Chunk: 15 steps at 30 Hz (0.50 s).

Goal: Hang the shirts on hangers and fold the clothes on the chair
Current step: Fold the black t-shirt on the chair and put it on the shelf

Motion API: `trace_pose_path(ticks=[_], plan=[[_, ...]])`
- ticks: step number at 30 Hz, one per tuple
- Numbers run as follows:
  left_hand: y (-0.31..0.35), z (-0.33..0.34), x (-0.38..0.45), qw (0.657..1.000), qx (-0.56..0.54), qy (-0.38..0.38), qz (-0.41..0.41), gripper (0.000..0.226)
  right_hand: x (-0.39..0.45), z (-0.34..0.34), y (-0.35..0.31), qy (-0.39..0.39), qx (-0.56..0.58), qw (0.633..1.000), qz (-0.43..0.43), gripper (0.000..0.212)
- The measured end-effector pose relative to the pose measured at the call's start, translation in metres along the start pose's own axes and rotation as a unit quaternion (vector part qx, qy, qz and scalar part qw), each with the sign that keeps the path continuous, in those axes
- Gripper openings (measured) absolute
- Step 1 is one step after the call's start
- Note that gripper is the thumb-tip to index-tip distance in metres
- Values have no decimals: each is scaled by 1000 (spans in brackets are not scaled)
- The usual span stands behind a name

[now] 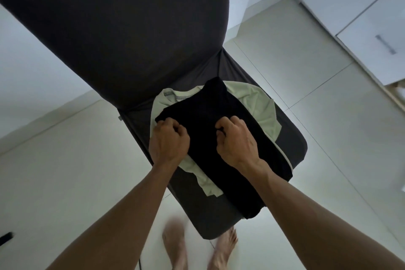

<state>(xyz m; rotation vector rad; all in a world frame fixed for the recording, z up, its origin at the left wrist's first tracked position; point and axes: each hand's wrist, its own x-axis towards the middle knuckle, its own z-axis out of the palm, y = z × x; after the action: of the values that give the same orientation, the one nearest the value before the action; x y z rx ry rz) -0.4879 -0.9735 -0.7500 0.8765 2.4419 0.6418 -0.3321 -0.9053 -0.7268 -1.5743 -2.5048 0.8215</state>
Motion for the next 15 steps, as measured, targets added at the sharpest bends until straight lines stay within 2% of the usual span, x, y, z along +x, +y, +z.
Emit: trace_pose_path(ticks=[3,8,11,15], plan=[[8,-1,-14,1000,-22,4,-21,10,-7,-19,23,20,15,998,63,22],[19,14,-51,999,5,-12,-40,33,-22,-39,77,0,24,988,149,31],[24,31,-83,997,27,-2,-74,42,-31,-40,106,-27,36,987,155,33],[32,62,-139,991,13,24,-132,46,-49,-38,143,-52,72,989,120,29]])
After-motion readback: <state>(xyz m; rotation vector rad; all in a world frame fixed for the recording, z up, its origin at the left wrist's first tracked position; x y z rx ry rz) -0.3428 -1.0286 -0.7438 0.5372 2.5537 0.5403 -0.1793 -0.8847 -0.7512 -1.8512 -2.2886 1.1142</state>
